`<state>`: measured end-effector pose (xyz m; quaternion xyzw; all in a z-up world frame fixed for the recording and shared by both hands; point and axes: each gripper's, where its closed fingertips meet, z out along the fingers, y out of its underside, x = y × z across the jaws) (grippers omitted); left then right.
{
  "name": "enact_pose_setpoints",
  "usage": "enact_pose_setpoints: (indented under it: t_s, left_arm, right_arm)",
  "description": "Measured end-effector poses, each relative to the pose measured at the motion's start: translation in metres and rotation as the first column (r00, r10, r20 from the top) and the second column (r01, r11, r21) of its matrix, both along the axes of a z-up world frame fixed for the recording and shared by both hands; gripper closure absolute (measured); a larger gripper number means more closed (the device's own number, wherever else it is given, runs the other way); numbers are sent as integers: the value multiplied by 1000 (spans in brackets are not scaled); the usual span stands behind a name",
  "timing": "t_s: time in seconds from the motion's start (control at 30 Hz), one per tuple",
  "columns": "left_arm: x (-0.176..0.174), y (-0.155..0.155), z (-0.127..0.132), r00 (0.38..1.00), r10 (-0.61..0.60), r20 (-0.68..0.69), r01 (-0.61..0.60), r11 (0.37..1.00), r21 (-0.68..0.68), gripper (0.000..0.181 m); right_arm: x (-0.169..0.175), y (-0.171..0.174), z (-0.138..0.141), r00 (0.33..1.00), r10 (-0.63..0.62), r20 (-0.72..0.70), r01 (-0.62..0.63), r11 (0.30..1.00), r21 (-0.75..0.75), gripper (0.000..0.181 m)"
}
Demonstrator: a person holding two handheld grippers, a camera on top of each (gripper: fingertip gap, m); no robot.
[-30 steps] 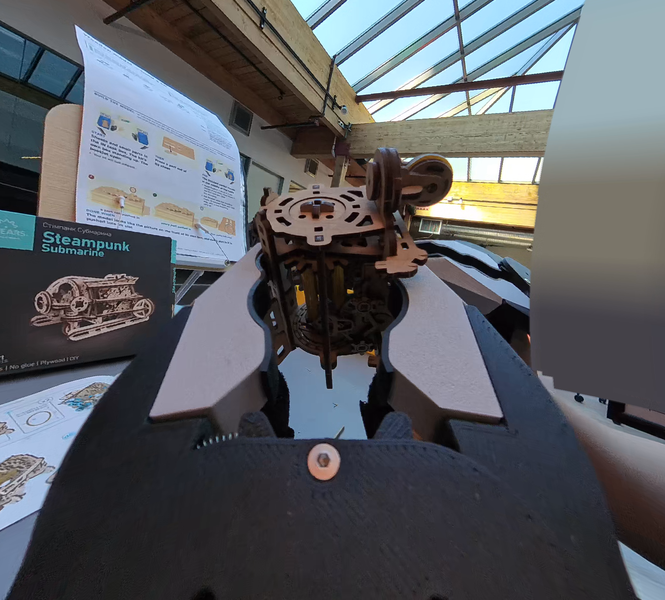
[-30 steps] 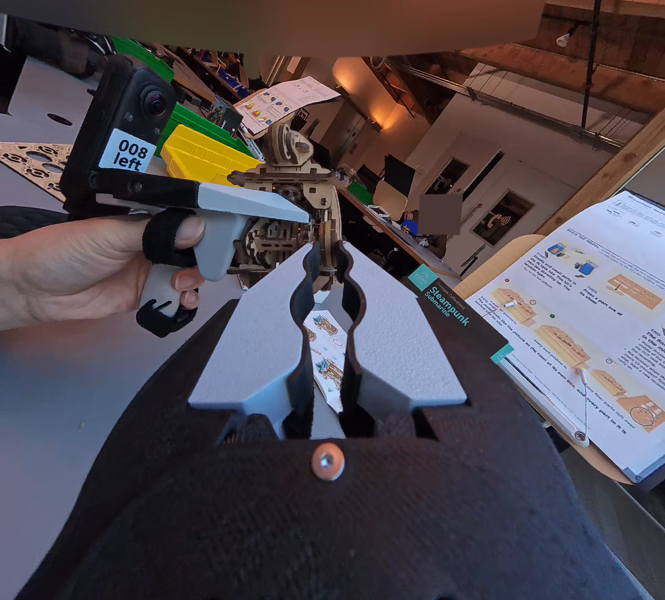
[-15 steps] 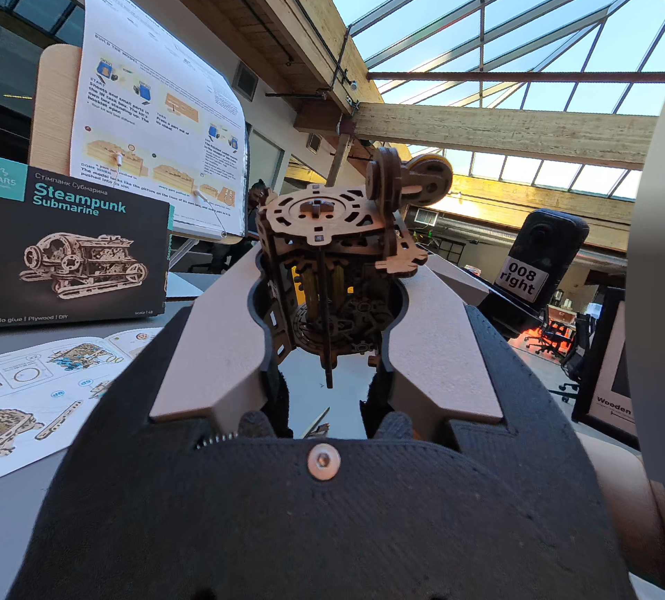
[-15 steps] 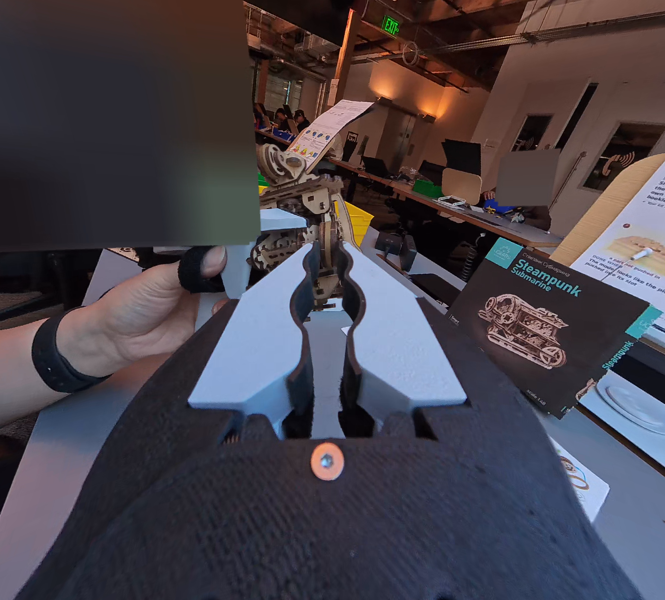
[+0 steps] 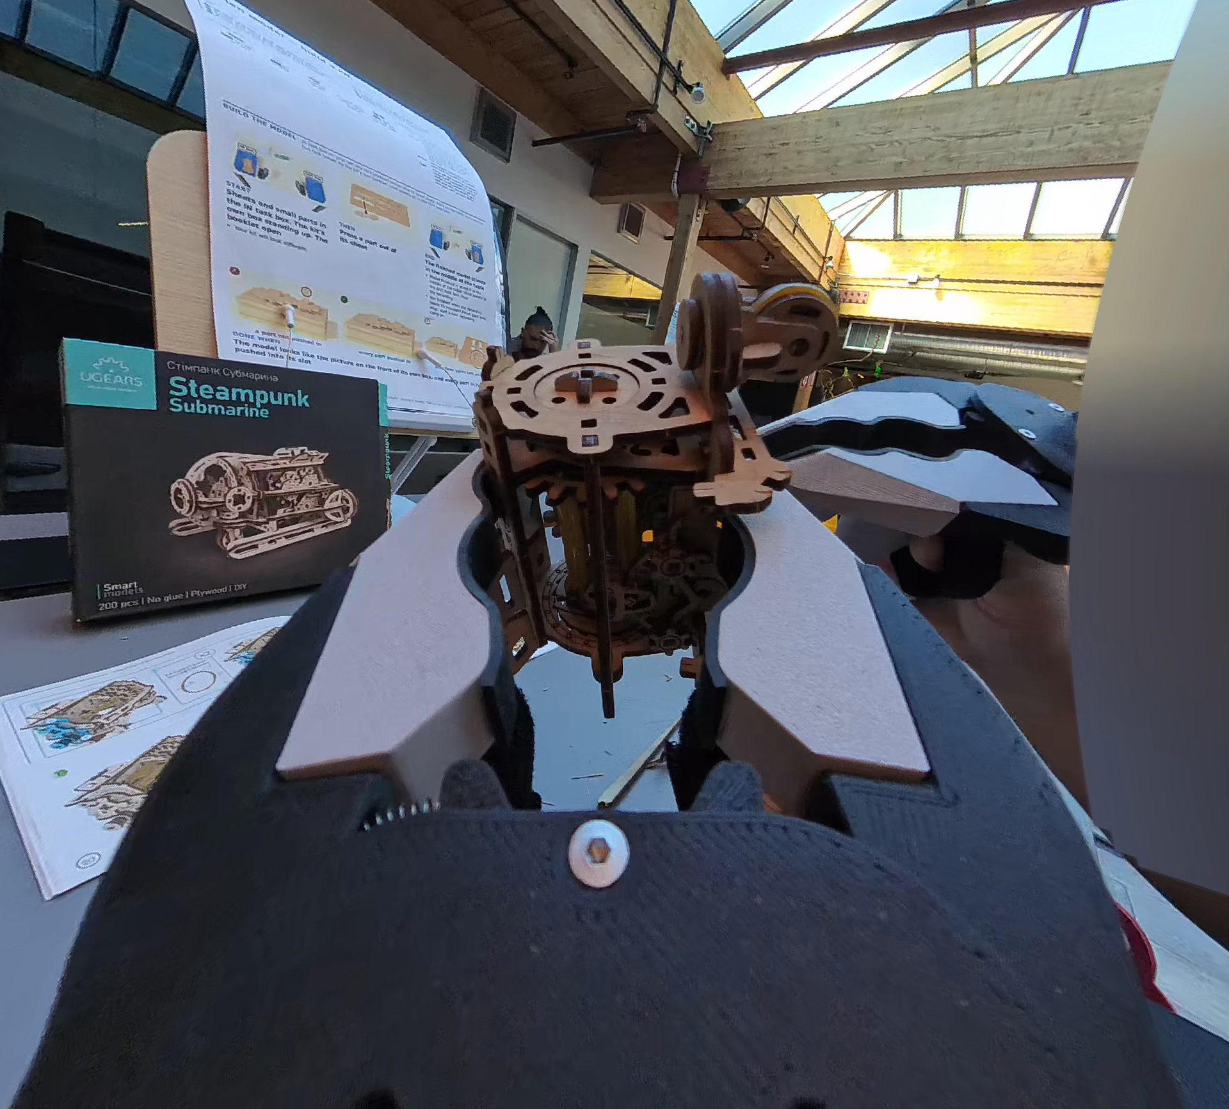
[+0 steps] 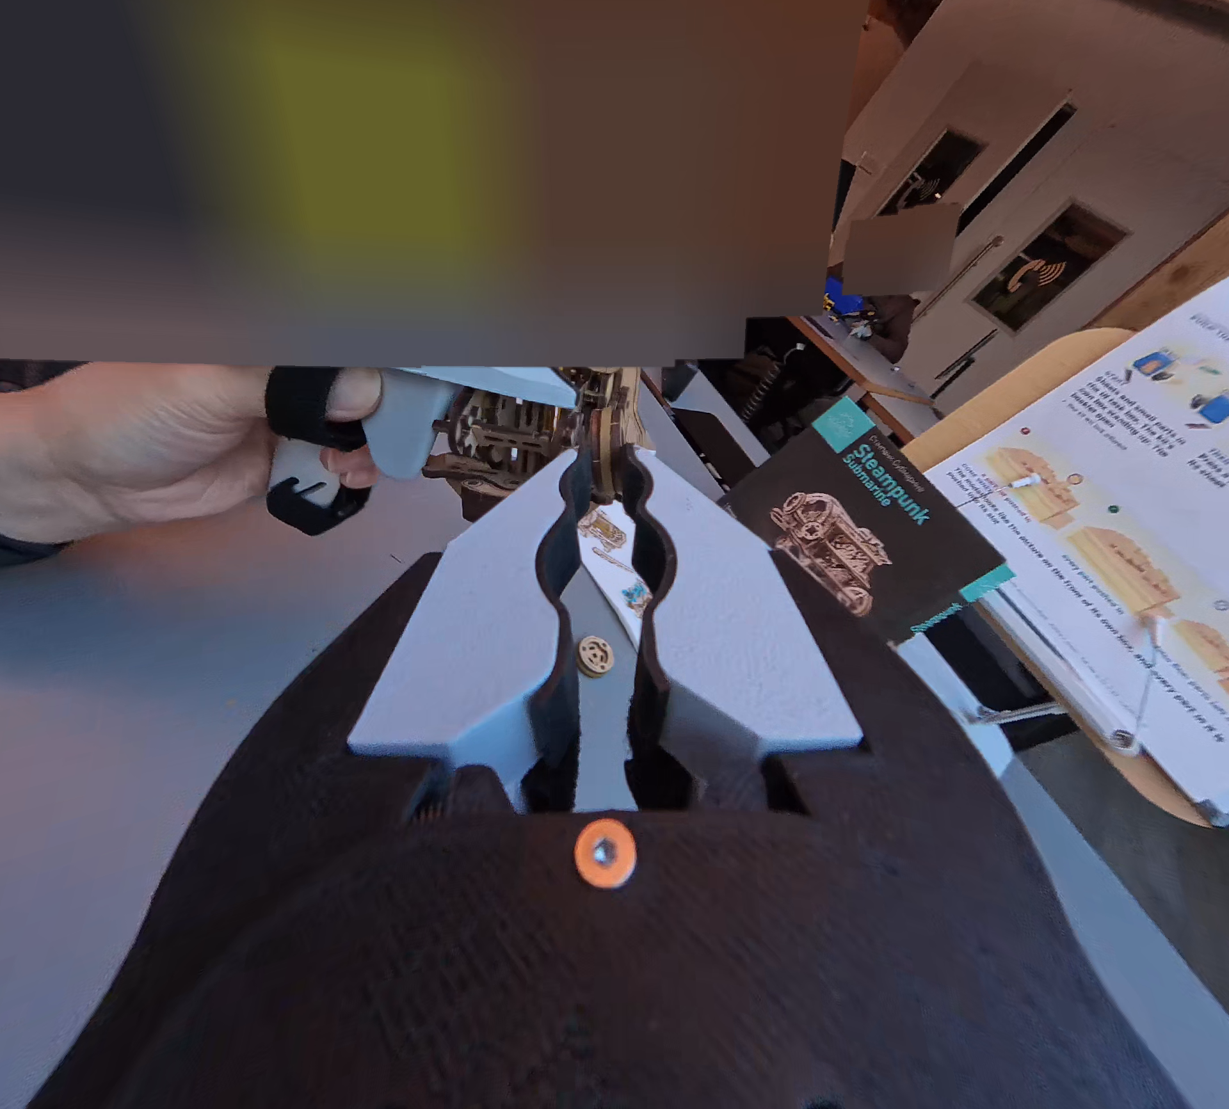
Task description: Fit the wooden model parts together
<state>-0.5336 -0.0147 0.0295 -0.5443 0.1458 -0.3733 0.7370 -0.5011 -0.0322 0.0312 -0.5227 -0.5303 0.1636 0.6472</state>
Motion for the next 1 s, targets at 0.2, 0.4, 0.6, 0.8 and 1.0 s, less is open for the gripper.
enact_pose_setpoints:
  t_s: [0.2,0.4,0.6,0.8,1.0]
  left_arm:
    - [1,-3,2,1000,-8,9,8,1000,16,118]
    - [1,-5,2,1000,-25,16,24,999,21,118]
    - [1,-3,1,997,-47,54,47,999,-5,118]
    - [1,-4,1,998,-42,51,42,999,1,118]
    - [1,-4,1,998,-40,48,40,999,6,118]
  right_arm:
    - [-1,-4,2,1000,15,-5,-15,1000,10,174]
    - [0,-6,2,991,74,-114,-89,987,-135,173]
    - [1,-3,0,996,68,-64,-73,995,-67,173]
    - [1,-4,1,994,79,-69,-84,994,-66,174]
    - [1,-4,1,997,70,-40,-72,996,-46,173]
